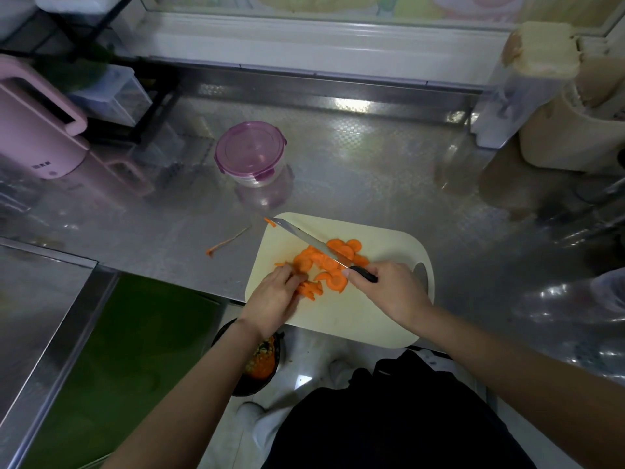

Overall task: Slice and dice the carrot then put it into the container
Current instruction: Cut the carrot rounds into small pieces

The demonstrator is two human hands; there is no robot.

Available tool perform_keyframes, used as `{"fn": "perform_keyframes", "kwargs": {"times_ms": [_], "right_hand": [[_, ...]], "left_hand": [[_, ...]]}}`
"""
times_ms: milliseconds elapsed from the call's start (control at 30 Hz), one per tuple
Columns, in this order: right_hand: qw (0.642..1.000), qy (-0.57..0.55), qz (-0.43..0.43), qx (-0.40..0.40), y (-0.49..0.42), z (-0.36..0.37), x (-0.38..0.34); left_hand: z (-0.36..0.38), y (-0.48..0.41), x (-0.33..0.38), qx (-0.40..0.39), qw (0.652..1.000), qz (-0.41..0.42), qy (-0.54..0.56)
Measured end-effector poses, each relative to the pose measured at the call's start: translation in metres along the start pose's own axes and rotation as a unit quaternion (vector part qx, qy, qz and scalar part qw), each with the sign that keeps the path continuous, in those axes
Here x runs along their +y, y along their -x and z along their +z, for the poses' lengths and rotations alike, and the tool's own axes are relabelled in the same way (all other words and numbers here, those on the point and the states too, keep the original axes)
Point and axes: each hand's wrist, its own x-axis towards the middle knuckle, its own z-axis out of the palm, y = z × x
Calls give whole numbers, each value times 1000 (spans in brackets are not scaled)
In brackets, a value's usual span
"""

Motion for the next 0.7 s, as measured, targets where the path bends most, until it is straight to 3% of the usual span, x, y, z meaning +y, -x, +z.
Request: {"fn": "perform_keyframes", "kwargs": {"times_ms": [333,700], "right_hand": [[999,-35,-20,12,-3,10,5],[998,-55,-16,22,-5,14,10]], "left_hand": [[10,-12,32,61,988,-139,-10],[5,-23,38,79,977,-192,42]]}}
